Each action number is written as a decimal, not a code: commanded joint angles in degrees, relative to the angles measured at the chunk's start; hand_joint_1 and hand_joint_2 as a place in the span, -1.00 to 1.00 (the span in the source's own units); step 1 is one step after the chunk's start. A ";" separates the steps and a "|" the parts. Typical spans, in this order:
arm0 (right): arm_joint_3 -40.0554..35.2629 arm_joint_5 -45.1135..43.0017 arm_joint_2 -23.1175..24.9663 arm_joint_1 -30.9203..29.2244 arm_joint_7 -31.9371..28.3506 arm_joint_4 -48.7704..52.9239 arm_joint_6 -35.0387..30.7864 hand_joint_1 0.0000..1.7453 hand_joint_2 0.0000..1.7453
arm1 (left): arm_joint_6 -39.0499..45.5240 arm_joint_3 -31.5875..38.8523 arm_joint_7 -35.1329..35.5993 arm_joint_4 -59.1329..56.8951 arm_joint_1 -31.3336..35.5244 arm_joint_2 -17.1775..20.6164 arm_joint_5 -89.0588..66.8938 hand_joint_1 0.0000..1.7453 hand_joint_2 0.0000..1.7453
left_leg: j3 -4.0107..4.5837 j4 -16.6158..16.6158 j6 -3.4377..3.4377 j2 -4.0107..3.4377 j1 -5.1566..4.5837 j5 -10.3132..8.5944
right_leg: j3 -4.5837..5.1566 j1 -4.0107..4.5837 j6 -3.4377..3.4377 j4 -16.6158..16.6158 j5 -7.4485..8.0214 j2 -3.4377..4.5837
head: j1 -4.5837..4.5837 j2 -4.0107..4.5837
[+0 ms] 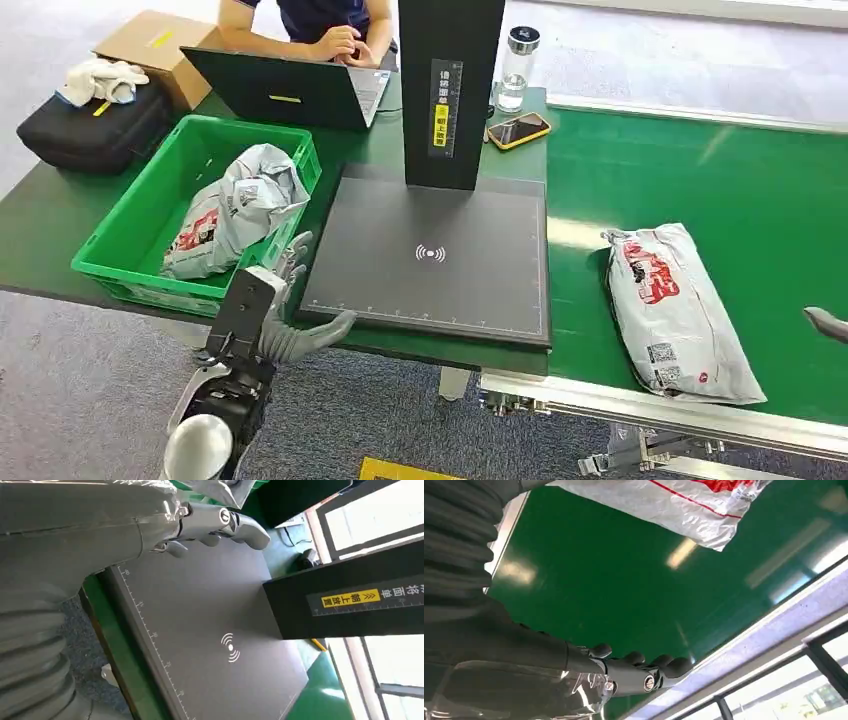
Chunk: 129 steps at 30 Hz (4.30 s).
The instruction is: Moved the parcel from conveyor to table for the left to box.
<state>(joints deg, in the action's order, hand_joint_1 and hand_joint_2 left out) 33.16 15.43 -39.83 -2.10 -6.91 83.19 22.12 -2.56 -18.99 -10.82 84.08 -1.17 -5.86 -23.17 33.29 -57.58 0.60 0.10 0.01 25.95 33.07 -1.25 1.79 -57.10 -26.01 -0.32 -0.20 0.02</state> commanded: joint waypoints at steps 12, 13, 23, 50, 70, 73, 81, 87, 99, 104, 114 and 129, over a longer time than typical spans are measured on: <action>-17.59 4.23 -6.57 -8.66 3.17 -10.28 5.63 -1.00 1.00 | -1.14 -0.76 -0.02 -3.83 2.24 2.17 -0.43 -1.00 1.00 | -0.34 0.22 -0.08 -0.18 0.08 -0.01 | -0.33 0.09 -0.14 0.27 0.10 0.19 | 0.00 0.02; -17.59 4.23 -6.57 -8.66 3.17 -10.28 5.63 -1.00 1.00 | -1.14 -0.76 -0.02 -3.83 2.24 2.17 -0.43 -1.00 1.00 | -0.19 0.10 -0.05 -0.15 0.07 0.01 | -0.18 0.07 -0.09 0.14 0.06 0.15 | 0.02 0.00; -29.07 5.25 -9.12 -18.48 3.99 -17.23 7.83 -1.00 1.00 | -0.88 -1.19 -0.43 -5.31 3.02 3.03 0.86 -1.00 1.00 | -0.36 0.23 -0.07 -0.14 0.08 -0.02 | -0.35 0.10 -0.14 0.28 0.09 0.14 | 0.00 0.00; -60.48 14.27 11.91 -47.47 -0.19 -54.89 1.28 -1.00 1.00 | 1.23 -0.66 0.81 -2.72 0.38 3.06 2.30 -1.00 1.00 | -0.39 0.20 -0.07 -0.59 0.10 -0.01 | -0.25 0.11 -0.17 0.15 0.15 0.59 | 0.00 0.02; -62.56 15.66 12.76 -47.45 1.65 -56.48 0.56 -1.00 1.00 | 1.39 -0.89 0.99 -2.91 0.28 3.07 2.34 -1.00 1.00 | -0.18 0.10 -0.03 -0.11 0.06 -0.05 | -0.19 0.07 -0.13 0.06 0.06 0.11 | 0.00 0.00; -63.77 16.59 12.80 -49.38 2.76 -56.78 1.92 -1.00 1.00 | 1.56 -0.90 1.21 -2.89 0.56 3.17 2.26 -1.00 1.00 | -0.16 0.07 -0.03 -0.15 0.04 -0.03 | -0.14 0.04 -0.12 0.00 0.04 0.15 | 0.00 0.00; -66.65 16.81 14.20 -50.63 1.81 -57.34 4.31 -1.00 1.00 | 1.88 -1.36 1.54 -3.14 0.87 3.35 2.34 -1.00 1.00 | -0.09 0.05 -0.01 -0.09 0.05 -0.06 | -0.10 0.05 -0.08 0.00 0.06 0.09 | 0.00 0.00; -67.01 16.74 14.17 -50.19 1.72 -57.26 4.16 -1.00 1.00 | 1.88 -1.45 1.55 -3.07 0.88 3.35 2.34 -1.00 1.00 | -0.09 0.06 -0.02 -0.09 0.04 -0.05 | -0.11 0.05 -0.10 0.01 0.05 0.09 | 0.00 0.00; -70.04 16.66 20.27 -49.37 2.20 -61.18 3.90 -1.00 1.00 | 2.57 -1.24 2.33 -2.37 0.71 2.88 1.93 -1.00 1.00 | -0.12 0.06 -0.02 -0.11 0.07 -0.06 | -0.11 0.08 -0.09 0.01 0.06 0.11 | 0.00 0.00; -72.38 17.36 20.62 -46.97 2.02 -62.27 5.03 -1.00 1.00 | 2.30 -1.88 2.49 -2.91 1.41 2.29 1.62 -1.00 1.00 | -0.12 0.06 -0.02 0.02 0.10 -0.08 | -0.16 0.10 -0.07 0.04 0.04 -0.01 | 0.02 0.00; -73.55 16.99 20.52 -47.51 1.74 -63.13 7.00 -1.00 1.00 | 2.40 -1.68 2.83 -1.91 0.33 2.20 1.37 -1.00 1.00 | -0.21 0.11 -0.06 -0.02 0.10 -0.08 | -0.24 0.11 -0.14 0.08 0.04 0.03 | 0.00 0.02; -73.60 15.42 17.80 -45.27 1.68 -61.85 6.87 1.00 1.00 | 2.21 -2.15 3.17 -2.01 0.45 1.97 1.13 -1.00 1.00 | -0.19 0.05 -0.02 0.19 0.10 -0.10 | -0.27 0.10 -0.08 0.07 0.00 -0.19 | 0.00 0.02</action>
<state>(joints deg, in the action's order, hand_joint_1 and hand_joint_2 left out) -38.60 31.41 -21.53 -48.70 -5.27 24.06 28.57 -0.02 -20.02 -8.13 82.88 -1.67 -4.35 -21.92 33.21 -57.61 0.62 0.19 0.06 25.85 32.95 -1.22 1.80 -57.13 -25.98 -0.42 -0.20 0.04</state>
